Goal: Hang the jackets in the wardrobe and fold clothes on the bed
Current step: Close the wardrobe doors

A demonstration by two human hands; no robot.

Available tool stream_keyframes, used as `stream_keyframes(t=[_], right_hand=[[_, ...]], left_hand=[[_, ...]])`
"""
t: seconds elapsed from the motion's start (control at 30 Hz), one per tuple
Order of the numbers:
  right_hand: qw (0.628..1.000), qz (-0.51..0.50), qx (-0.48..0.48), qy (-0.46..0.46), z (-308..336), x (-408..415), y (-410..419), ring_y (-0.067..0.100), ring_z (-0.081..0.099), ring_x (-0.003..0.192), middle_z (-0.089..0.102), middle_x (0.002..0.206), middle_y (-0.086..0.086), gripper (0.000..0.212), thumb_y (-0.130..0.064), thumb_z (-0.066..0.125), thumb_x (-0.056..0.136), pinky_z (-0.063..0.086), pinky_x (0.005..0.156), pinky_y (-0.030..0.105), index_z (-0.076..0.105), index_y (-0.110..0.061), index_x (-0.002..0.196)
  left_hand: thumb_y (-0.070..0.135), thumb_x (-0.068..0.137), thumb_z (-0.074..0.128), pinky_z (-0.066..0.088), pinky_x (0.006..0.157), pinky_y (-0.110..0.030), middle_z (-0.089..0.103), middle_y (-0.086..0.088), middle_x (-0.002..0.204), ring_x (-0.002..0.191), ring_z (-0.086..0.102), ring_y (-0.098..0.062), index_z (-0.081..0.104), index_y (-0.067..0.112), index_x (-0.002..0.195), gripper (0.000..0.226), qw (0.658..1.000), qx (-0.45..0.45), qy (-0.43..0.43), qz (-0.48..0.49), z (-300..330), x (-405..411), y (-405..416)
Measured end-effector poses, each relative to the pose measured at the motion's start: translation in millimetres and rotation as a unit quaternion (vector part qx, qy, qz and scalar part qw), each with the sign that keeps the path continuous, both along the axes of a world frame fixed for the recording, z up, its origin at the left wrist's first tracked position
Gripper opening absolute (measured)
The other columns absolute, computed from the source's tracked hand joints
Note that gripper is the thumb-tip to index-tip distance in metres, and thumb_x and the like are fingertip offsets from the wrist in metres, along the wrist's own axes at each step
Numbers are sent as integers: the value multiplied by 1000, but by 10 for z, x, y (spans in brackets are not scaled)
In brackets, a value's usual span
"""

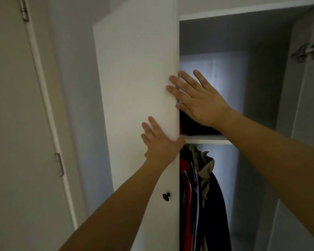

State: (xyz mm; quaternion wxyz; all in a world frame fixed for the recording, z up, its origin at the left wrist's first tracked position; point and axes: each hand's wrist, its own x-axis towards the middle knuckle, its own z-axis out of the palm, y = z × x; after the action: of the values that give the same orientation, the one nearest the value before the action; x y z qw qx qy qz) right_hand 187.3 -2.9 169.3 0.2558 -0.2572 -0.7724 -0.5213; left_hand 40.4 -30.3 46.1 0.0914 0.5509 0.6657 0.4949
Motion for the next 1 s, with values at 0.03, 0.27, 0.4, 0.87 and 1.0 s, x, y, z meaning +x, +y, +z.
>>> stream_keyframes(t=[0.03,0.27,0.4,0.87,1.0], right_hand=[[1000,-14,-2,1,-11,67,96,32,15,147,18,159,12,54,-37,28,104,6,119,51,25,-13,152],[995,-92,-27,20,-92,293,814,31,-3,148,-3,162,7,59,-40,24,104,-8,118,50,5,-17,155],[992,-115,-30,31,-113,330,1218,31,-8,148,-9,162,5,60,-41,20,103,-11,116,52,-2,-21,154],[992,-105,-53,40,-151,336,1867,31,-3,148,-6,162,5,60,-41,22,103,-4,118,53,-1,-22,154],[988,-138,-71,19,-103,335,1653,29,-6,148,-6,162,6,59,-44,18,103,-7,118,52,2,-19,154]], left_hand=[[60,72,65,12,110,-64,-29,2,157,145,-18,-34,-34,36,142,123,1000,3,-13,7,-2,95,125],[55,67,73,17,97,-79,-31,11,154,144,-22,-32,-35,45,137,129,993,16,-73,89,25,552,914],[53,66,76,17,94,-81,-32,10,153,143,-24,-35,-36,44,137,133,989,9,-80,127,53,676,1308],[56,63,79,16,94,-83,-30,6,155,143,-23,-39,-35,40,140,138,977,24,-64,203,22,781,1914],[55,68,79,19,96,-79,-31,5,155,144,-23,-37,-33,40,140,134,988,-3,-42,145,32,682,1735]])
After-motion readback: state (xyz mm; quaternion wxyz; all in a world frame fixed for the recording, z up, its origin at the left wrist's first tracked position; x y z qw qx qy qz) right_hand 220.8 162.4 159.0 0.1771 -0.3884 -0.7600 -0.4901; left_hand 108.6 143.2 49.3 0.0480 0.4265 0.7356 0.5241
